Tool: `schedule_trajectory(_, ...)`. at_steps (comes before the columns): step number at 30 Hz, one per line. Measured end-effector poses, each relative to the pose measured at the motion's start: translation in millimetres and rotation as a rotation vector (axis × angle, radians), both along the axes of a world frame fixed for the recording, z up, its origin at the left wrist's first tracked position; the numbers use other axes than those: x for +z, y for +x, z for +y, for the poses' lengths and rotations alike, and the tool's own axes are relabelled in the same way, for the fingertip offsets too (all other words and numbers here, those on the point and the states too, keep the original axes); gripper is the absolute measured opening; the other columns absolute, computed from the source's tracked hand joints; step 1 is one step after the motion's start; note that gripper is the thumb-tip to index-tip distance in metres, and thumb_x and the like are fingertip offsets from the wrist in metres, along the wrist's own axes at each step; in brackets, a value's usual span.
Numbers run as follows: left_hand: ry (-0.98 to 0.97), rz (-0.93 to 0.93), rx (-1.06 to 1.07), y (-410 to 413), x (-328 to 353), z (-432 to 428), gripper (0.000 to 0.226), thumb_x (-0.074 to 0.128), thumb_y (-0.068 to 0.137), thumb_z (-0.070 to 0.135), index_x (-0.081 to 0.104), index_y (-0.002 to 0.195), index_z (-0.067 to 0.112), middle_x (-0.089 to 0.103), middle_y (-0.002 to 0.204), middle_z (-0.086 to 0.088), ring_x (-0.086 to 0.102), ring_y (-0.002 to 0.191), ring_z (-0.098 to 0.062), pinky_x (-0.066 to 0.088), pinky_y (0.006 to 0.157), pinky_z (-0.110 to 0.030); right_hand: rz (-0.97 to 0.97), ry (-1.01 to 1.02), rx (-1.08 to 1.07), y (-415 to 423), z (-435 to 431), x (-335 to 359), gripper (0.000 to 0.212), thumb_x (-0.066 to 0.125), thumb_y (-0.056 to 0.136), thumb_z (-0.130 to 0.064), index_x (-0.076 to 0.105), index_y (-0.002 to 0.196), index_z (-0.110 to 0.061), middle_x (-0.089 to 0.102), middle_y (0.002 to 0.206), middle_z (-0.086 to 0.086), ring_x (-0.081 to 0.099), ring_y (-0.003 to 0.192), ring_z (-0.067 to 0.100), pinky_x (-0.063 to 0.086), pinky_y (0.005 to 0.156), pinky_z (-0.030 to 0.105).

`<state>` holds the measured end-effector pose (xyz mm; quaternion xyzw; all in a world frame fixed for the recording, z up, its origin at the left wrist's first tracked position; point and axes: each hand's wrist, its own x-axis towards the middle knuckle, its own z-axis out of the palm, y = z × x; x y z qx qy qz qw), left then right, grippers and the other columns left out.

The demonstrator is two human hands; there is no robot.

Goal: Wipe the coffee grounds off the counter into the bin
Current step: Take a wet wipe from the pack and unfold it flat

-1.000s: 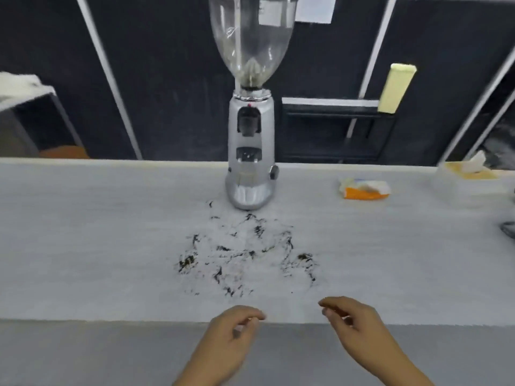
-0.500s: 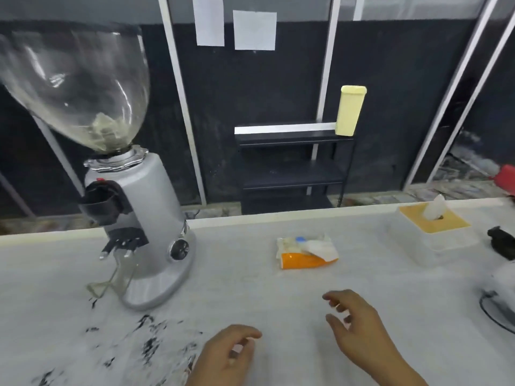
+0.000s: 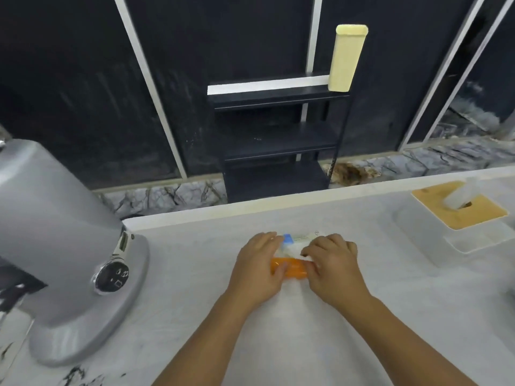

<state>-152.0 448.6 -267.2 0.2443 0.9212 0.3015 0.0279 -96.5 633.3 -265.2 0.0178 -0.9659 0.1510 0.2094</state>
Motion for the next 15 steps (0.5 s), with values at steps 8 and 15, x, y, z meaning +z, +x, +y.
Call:
schedule_trajectory(8,-0.003,0.065,0.051,-16,-33,9,0.046,0.065,0.081,0.038,0.062,0.126,0.029,0.064,0.126,0.01,0.055,0.119,-0.016,0.044,0.103,-0.04,0.016,-0.647,0.101,-18,2,46,0.007,0.065,0.093,-0.019,0.07,0.096,-0.022,0.066,0.092,-0.017,0.061,0.09,0.007,0.048,0.078,0.023)
schedule_trajectory(15,0.054,0.027,0.09,-6,-27,6,0.053,0.07,0.082,0.041,0.061,0.133,0.027,0.061,0.136,0.007,0.052,0.128,-0.019,0.037,0.113,-0.037,0.221,-1.027,0.082,-17,-10,110,0.012,0.056,0.099,-0.018,0.067,0.103,-0.015,0.069,0.094,-0.003,0.067,0.09,0.012,0.057,0.067,0.024)
